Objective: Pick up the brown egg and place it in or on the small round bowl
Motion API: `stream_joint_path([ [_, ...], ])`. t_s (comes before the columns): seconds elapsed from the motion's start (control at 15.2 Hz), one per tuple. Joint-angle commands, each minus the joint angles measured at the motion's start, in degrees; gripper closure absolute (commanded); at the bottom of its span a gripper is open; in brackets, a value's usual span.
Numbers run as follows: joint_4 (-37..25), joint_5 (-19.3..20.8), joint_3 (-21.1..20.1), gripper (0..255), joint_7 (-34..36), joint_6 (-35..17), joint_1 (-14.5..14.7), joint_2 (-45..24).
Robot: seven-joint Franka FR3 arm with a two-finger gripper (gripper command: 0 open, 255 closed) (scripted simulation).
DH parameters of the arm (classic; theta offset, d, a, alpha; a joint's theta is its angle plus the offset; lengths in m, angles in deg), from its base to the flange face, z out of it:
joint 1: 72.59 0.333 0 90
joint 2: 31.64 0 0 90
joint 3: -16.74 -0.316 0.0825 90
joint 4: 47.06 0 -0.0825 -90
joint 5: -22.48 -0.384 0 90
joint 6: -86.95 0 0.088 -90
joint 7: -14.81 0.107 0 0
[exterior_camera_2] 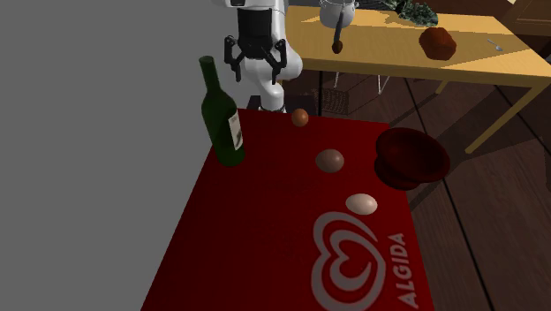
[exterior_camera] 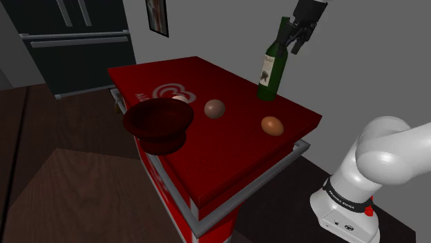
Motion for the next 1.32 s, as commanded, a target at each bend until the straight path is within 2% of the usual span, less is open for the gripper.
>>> stream_joint_path([
  [0.0, 0.0, 0.0, 0.0, 0, 0.0, 0.0, 0.0, 0.0],
  [0.33, -5.32, -3.17, 7.07, 0, -18.0, -2.25, 7.48, -12.14],
  [0.66, -12.33, -8.19, 12.07, 0, -36.26, -1.24, 14.21, -24.54],
  [0.92, -18.36, -12.54, 13.91, 0, -50.41, 1.53, 18.2, -34.04],
  [1.25, -25.36, -16.67, 13.26, 0, -66.5, 6.33, 21.45, -44.37],
])
